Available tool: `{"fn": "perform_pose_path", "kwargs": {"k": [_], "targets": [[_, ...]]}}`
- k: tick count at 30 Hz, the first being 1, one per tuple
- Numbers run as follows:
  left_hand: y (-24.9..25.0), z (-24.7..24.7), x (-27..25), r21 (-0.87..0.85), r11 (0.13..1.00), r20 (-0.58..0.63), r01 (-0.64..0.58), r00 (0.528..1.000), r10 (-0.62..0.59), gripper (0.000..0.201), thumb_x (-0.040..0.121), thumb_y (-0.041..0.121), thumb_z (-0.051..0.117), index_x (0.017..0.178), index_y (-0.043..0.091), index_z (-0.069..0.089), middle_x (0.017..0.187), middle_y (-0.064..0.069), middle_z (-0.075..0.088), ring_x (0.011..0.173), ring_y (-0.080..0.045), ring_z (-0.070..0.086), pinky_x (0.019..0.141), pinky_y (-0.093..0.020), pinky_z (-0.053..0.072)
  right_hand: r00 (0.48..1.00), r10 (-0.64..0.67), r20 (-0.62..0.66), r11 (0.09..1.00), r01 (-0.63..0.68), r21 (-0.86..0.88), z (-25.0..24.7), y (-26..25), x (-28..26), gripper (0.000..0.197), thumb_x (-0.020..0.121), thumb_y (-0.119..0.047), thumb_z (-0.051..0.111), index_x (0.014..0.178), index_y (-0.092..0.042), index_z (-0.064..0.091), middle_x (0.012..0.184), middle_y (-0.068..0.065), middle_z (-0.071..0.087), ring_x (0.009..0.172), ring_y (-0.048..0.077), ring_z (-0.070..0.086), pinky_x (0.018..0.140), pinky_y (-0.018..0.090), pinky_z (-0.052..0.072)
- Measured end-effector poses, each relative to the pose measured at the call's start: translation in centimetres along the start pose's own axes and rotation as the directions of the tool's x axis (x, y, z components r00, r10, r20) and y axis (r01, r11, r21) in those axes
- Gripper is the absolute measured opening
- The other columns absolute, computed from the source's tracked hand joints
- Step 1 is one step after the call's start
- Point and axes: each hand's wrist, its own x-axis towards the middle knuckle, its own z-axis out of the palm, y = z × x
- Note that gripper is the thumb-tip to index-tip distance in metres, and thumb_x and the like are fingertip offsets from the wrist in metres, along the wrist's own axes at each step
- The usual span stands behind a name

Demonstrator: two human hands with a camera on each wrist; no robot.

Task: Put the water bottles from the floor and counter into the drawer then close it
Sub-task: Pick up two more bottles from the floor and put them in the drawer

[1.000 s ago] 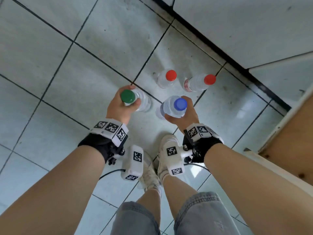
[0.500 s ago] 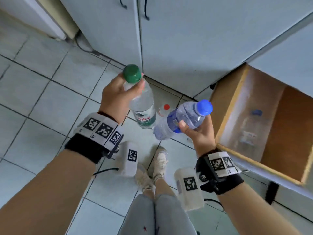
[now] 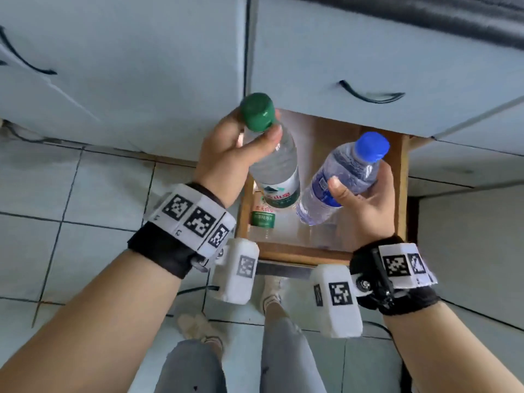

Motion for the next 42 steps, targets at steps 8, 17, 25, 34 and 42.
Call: {"fn": "perform_pose_path", "kwargs": {"k": [8, 17, 25, 34, 42], "targets": [[-11.1, 10.7, 5.3, 0.276, 0.887, -0.028, 0.370, 0.926, -0.377, 0.017, 0.081, 0.033, 0.065, 0.094, 0.023, 0.063, 0.088, 0.008, 0.067, 0.090, -0.009, 0.063, 0.085, -0.014, 0.045, 0.961, 0.271, -0.060, 0.855, -0.269, -0.443, -8.0, 7.0, 9.4, 0.064, 0.071, -0.035, 0.072, 0.125, -0.017, 0.041, 0.116, 0.007, 0.059, 0.111, 0.029, 0.056, 0.099, 0.048, 0.044], [-18.1, 12.4, 10.0, 0.802, 0.410, -0.122, 0.434, 0.791, -0.600, 0.058, 0.081, 0.060, 0.049, 0.116, 0.013, 0.056, 0.110, -0.007, 0.063, 0.099, -0.027, 0.057, 0.083, -0.030, 0.041, 0.806, 0.588, -0.071, 0.468, -0.410, -0.783, -8.3, 14.2, 13.4, 0.072, 0.082, -0.031, 0.059, 0.139, -0.016, 0.017, 0.103, 0.013, 0.060, 0.089, 0.033, 0.060, 0.073, 0.035, 0.048], [-20.8, 11.6, 10.4, 0.893, 0.226, -0.056, 0.390, 0.594, -0.803, 0.061, 0.088, 0.020, 0.053, 0.144, 0.011, 0.028, 0.132, -0.018, 0.054, 0.116, -0.034, 0.055, 0.099, -0.040, 0.046, 0.667, 0.741, -0.073, 0.309, -0.435, -0.846, -7.6, 16.2, 13.1, 0.093, 0.082, -0.024, 0.061, 0.147, -0.022, -0.004, 0.137, 0.021, 0.042, 0.121, 0.038, 0.049, 0.102, 0.045, 0.042], [-16.3, 11.1, 8.4, 0.650, 0.480, 0.019, 0.589, 0.619, -0.785, 0.044, 0.092, 0.020, 0.050, 0.133, 0.005, 0.048, 0.142, -0.015, 0.048, 0.129, -0.030, 0.047, 0.087, -0.033, 0.047, 0.690, 0.711, -0.135, 0.341, -0.506, -0.792, -5.3, 14.3, 12.1, 0.065, 0.079, -0.031, 0.062, 0.136, -0.014, 0.037, 0.136, 0.017, 0.045, 0.117, 0.036, 0.051, 0.100, 0.038, 0.042], [-6.8, -0.2, 3.1, 0.071, 0.872, 0.052, 0.484, 0.872, -0.487, 0.020, 0.092, 0.019, 0.047, 0.101, 0.021, 0.065, 0.092, 0.000, 0.070, 0.073, -0.011, 0.065, 0.066, -0.022, 0.054, 0.878, 0.449, 0.163, 0.784, -0.300, -0.543, 6.1, 7.1, 6.5, 0.025, 0.083, -0.010, 0.056, 0.106, -0.012, 0.062, 0.078, -0.007, 0.059, 0.084, 0.020, 0.058, 0.089, 0.043, 0.052]]}}
